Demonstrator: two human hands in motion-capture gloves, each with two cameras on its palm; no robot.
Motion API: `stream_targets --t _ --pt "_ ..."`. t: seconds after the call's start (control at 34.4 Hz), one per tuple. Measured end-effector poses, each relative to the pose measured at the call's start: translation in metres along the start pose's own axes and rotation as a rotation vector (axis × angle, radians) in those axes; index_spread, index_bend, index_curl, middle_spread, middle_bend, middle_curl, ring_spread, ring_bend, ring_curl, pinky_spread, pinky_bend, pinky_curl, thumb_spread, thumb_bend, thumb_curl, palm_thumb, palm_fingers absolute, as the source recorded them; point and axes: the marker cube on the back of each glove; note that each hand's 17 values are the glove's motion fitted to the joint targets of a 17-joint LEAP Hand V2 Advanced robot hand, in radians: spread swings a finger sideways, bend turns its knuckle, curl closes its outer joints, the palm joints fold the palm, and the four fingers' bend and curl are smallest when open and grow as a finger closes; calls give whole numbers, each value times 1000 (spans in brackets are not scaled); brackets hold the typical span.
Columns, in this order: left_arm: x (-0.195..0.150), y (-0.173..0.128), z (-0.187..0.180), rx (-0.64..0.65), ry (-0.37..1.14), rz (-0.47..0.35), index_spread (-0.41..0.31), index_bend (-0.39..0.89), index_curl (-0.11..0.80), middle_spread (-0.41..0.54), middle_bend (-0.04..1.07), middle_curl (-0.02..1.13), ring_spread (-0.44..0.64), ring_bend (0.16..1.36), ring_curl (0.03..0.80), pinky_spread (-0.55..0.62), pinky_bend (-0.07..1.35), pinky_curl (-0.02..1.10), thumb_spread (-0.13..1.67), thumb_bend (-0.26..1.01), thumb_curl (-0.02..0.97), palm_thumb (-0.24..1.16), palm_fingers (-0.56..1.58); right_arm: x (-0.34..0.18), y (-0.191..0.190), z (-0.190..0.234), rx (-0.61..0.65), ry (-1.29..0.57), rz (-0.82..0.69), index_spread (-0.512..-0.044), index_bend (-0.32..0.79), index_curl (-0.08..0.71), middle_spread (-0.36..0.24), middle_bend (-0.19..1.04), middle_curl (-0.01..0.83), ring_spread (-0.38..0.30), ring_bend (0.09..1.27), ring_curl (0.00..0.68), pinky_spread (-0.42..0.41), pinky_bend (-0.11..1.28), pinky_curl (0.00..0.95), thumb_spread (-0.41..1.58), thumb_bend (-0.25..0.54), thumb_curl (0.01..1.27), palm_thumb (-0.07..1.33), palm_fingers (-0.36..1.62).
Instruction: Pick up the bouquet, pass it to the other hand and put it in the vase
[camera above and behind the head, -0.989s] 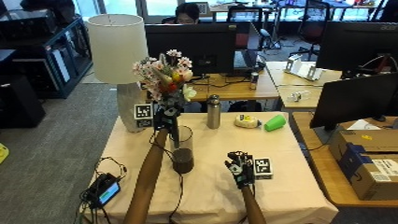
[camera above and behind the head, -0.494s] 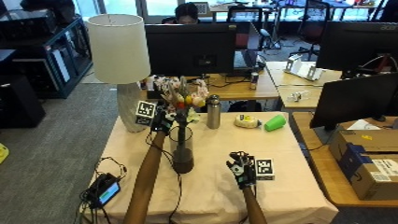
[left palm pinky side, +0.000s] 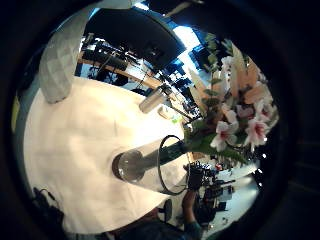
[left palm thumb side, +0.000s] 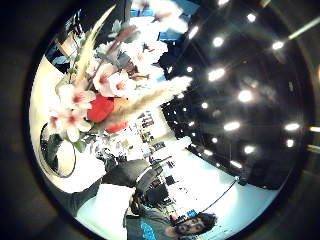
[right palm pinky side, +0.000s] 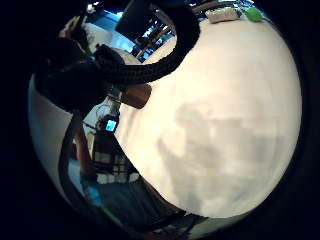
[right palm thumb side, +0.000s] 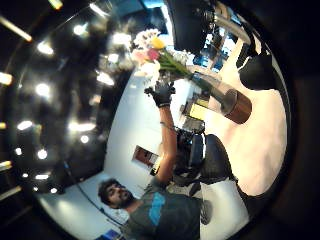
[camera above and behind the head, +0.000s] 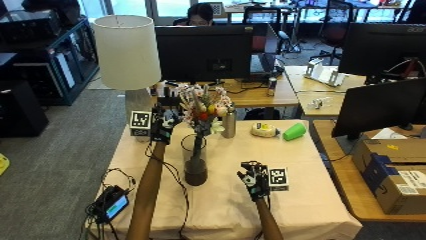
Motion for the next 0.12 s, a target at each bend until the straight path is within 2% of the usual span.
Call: stream_targets --t 0.06,0.12 --pt "6 -1 -4 8 -13 102 184 26 94 422 187 301 446 705 323 509 749 377 665 -59 419 262 -186 0 0 3 -8 -9 22 -288 136 332 -143 264 454 -93 252 383 265 232 336 887 -26 560 828 1004" --pt "12 1 -7 16 -15 124 177 31 84 433 188 300 463 695 318 522 750 373 664 -58 412 252 -186 0 -1 5 -16 -21 18 -288 132 331 -143 264 455 -92 251 384 267 226 337 888 -26 559 828 1003"
